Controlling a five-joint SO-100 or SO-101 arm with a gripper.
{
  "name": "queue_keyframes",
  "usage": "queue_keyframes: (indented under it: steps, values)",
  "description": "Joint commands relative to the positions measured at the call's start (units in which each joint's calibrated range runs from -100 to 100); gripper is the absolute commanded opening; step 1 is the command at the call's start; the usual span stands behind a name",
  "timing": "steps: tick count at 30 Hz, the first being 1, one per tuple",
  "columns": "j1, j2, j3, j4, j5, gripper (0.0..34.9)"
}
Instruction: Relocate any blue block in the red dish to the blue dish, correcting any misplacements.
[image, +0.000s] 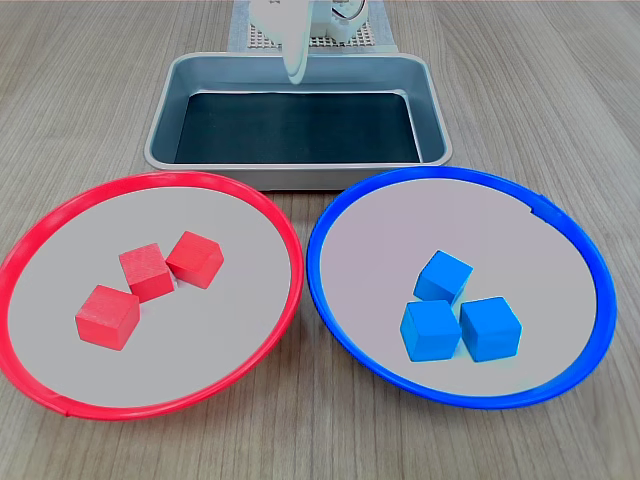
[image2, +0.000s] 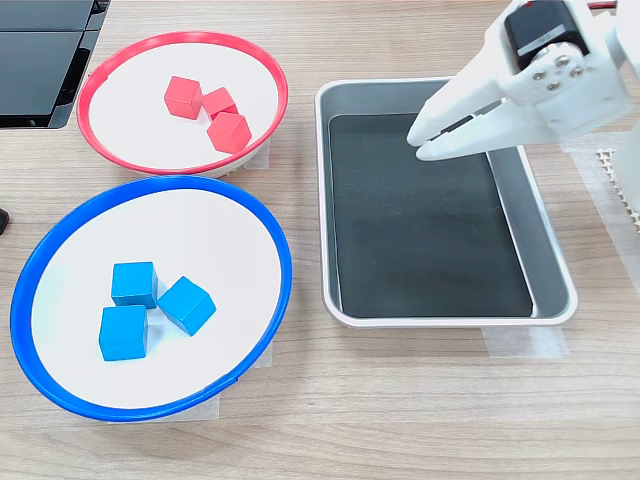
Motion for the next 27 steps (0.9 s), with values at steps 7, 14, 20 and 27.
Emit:
queue_keyframes:
  steps: [7,14,20,27]
  values:
    - [-0.2,-5.9,3.4,2.1,-1.3,0.3]
    - [0.0,-6.1,4.4,2.2,-1.8,0.3]
    - [0.0,-6.1,4.4,2.2,-1.8,0.3]
    - [-0.1,-6.1,4.4,2.1,-1.9,0.3]
